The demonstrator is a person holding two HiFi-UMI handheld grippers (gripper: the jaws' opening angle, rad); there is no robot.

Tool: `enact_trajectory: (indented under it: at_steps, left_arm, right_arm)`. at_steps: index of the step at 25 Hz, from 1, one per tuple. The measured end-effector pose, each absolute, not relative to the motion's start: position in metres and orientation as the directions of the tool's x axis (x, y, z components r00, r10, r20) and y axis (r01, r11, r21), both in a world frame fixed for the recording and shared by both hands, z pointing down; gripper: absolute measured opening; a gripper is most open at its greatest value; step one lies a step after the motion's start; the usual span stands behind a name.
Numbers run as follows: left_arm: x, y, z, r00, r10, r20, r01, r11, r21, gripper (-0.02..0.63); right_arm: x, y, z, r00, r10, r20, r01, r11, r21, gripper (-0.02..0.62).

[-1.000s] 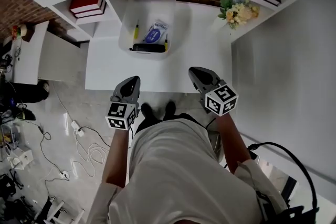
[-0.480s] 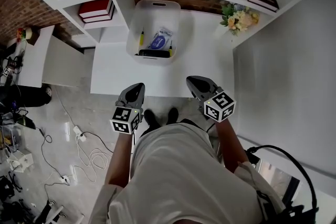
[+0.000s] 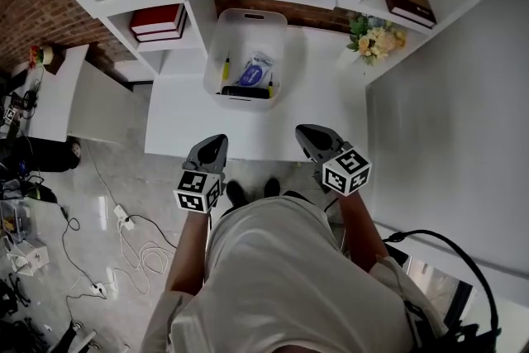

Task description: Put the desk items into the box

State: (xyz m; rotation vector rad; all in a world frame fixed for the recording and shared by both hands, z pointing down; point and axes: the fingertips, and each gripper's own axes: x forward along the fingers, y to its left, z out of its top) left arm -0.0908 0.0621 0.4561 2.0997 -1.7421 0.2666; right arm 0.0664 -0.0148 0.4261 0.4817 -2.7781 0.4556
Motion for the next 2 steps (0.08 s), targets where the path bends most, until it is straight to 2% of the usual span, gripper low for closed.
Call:
enact_trajectory:
  at_steps: [2]
  left_arm:
    - [-0.0935, 0.0631, 0.4557, 0.206, -0.897, 0.392, -0.973, -0.144, 0.18, 0.003]
  right_arm:
    - [0.0654, -0.0146, 0.4247, -0.903, -0.281, 0.325, -0.37, 0.892, -0.259, 0.003]
